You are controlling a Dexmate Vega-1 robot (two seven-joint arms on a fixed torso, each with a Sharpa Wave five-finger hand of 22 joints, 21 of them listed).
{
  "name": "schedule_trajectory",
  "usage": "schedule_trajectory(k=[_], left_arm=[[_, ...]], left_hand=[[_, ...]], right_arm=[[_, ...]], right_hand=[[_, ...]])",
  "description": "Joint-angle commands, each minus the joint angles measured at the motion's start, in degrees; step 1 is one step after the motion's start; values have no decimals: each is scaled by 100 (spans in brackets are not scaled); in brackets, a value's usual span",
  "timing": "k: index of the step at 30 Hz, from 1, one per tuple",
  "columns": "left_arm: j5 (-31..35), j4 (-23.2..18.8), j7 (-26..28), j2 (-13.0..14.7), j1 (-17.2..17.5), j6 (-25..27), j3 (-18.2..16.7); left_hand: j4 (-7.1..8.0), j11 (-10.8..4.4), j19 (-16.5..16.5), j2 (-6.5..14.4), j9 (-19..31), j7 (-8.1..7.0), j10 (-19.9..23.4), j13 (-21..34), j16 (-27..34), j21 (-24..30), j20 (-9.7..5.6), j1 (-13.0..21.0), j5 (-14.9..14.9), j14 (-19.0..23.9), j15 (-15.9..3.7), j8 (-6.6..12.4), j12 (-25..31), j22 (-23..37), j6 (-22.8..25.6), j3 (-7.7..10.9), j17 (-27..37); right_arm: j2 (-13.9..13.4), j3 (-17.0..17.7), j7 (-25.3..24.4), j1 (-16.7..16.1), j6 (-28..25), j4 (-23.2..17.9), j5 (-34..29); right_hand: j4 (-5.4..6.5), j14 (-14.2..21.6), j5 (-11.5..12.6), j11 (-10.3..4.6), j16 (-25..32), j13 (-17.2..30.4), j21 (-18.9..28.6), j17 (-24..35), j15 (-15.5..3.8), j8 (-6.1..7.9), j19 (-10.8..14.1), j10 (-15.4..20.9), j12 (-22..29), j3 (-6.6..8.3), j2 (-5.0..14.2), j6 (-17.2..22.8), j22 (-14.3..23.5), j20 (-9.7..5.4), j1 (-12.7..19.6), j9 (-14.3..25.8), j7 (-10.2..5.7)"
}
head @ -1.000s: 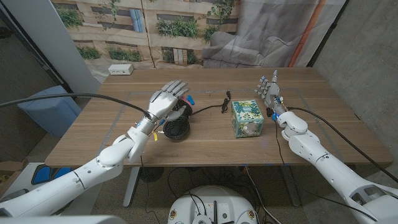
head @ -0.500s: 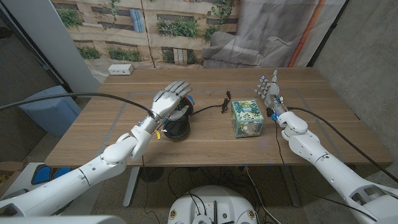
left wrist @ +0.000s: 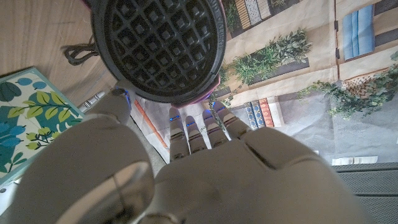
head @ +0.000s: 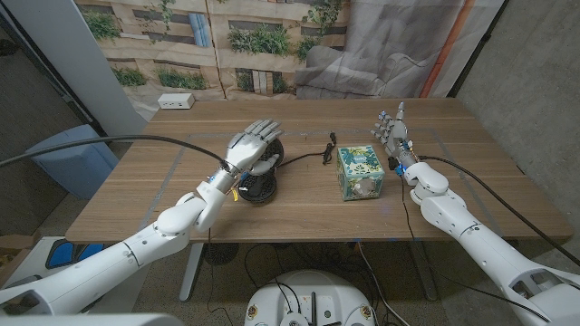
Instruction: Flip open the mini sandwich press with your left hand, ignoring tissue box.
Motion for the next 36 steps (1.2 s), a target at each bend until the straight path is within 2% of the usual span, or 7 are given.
schedule_trajectory(k=[1, 18, 27, 36], left_arm=[[-131, 115, -54, -130, -140, 42, 118], [-540, -492, -223, 246, 354, 287, -371], [-896, -838, -212, 486, 708, 259, -761], [-1368, -905, -149, 579, 959, 117, -1139]], left_hand=[[-1, 9, 34, 61, 28, 14, 39, 15, -10, 12, -214, 23, -18, 29, -104, -24, -10, 12, 58, -28, 7], [10, -12, 15, 66, 29, -10, 0, 15, -20, 5, -211, 3, -24, 0, -90, -57, -28, 13, 57, -84, 8], [24, -1, -22, 69, 29, -36, -30, 15, -25, -5, -197, -26, -30, -24, -97, -84, -37, 14, 33, -126, 9], [57, -22, -27, 71, 31, -66, -43, 15, -24, 0, -207, -99, -46, -47, -103, -120, -37, 16, -12, -193, 11]], right_arm=[[0, 0, 2, 1, 0, 3, 0], [1, -1, 3, 3, 2, 6, -1], [3, -1, 6, 7, 4, 12, -1], [2, -1, 4, 5, 2, 8, -1]], right_hand=[[10, -34, 26, -6, 13, 18, -3, 11, -133, 28, 33, -16, 16, -41, 516, -39, 16, 35, 18, 26, 5], [10, -41, 26, -1, 10, 19, -4, 11, -139, 26, 37, -21, 13, -41, 517, -43, 16, 32, 18, 26, 13], [10, -39, 26, -2, 10, 19, -4, 11, -131, 29, 38, -16, 15, -41, 517, -37, 16, 32, 18, 26, 9], [10, -40, 26, -8, 10, 19, -7, 12, -134, 29, 32, -14, 16, -41, 516, -37, 16, 32, 18, 27, 9]])
